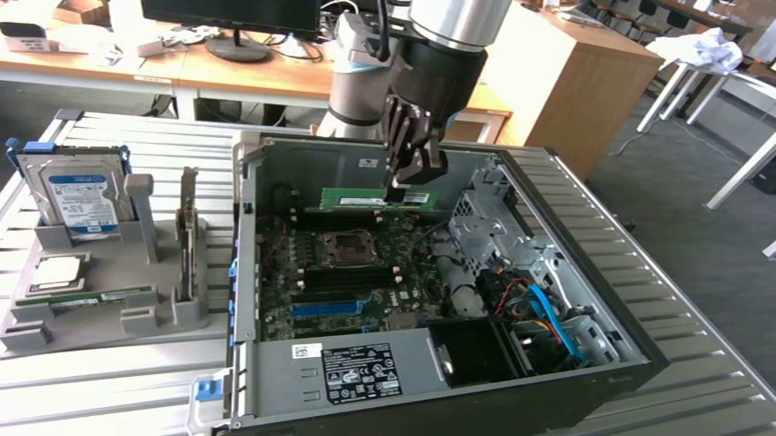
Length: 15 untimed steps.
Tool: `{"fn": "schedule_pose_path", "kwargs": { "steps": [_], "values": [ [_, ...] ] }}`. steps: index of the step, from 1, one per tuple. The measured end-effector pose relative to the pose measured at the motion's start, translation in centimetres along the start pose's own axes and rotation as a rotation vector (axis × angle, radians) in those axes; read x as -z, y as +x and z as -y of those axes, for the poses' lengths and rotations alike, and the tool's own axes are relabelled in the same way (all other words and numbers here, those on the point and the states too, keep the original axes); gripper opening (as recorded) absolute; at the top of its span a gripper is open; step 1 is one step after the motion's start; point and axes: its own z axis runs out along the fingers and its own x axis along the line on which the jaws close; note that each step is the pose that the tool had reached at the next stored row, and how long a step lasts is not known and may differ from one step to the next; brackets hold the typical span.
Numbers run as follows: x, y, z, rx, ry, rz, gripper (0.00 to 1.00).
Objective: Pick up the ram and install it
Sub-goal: 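Pick up the ram and move it above insertion slot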
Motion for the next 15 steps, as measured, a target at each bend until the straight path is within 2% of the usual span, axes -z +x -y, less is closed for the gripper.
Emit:
{"fn": "schedule_pose_path", "kwargs": {
  "steps": [15],
  "values": [
    [0.06, 0.0, 1.39, 0.0, 0.0, -0.0001, 0.13]
  ]
}}
